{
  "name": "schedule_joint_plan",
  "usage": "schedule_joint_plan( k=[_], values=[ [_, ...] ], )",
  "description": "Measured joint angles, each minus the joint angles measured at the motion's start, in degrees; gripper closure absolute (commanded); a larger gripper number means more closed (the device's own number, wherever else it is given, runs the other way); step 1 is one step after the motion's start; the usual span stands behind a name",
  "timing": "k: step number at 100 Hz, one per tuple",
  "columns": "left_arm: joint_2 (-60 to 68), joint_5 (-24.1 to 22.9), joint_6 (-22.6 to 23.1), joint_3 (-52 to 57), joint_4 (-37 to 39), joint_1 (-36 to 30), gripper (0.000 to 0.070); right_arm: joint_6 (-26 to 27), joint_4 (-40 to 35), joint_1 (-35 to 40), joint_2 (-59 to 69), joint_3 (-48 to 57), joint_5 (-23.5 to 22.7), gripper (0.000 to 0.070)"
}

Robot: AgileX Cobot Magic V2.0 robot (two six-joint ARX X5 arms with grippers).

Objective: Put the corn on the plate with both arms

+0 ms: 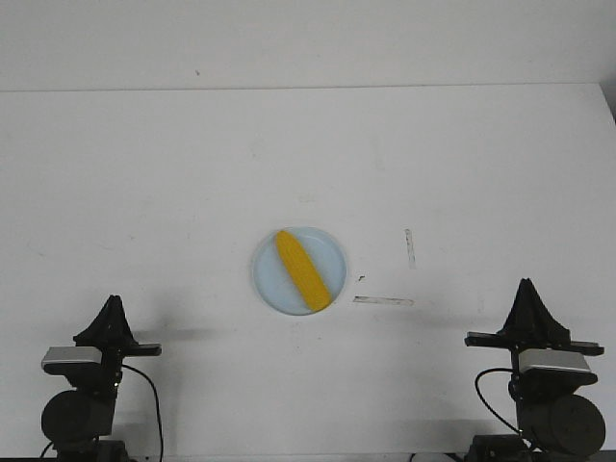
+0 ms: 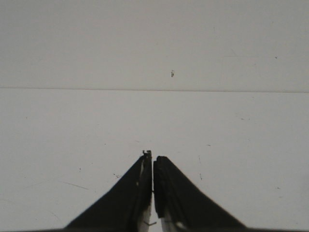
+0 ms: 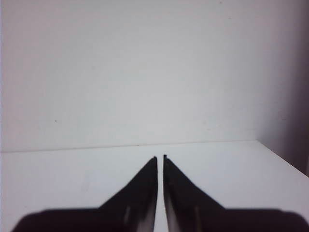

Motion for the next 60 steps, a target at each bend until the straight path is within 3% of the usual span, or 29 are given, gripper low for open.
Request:
schedule_joint_plan(
  k=[32, 60],
  values=[
    [0.00, -0.02, 0.00, 0.00, -0.04, 0.00, 0.0699, -0.04, -1.18, 0.39, -0.28, -1.27, -1.51, 0.0682],
    [0.00, 0.00, 0.00, 0.00, -0.09, 0.00, 0.0699, -0.04, 0.13, 1.16, -5.81, -9.90, -1.53, 0.0682]
  ],
)
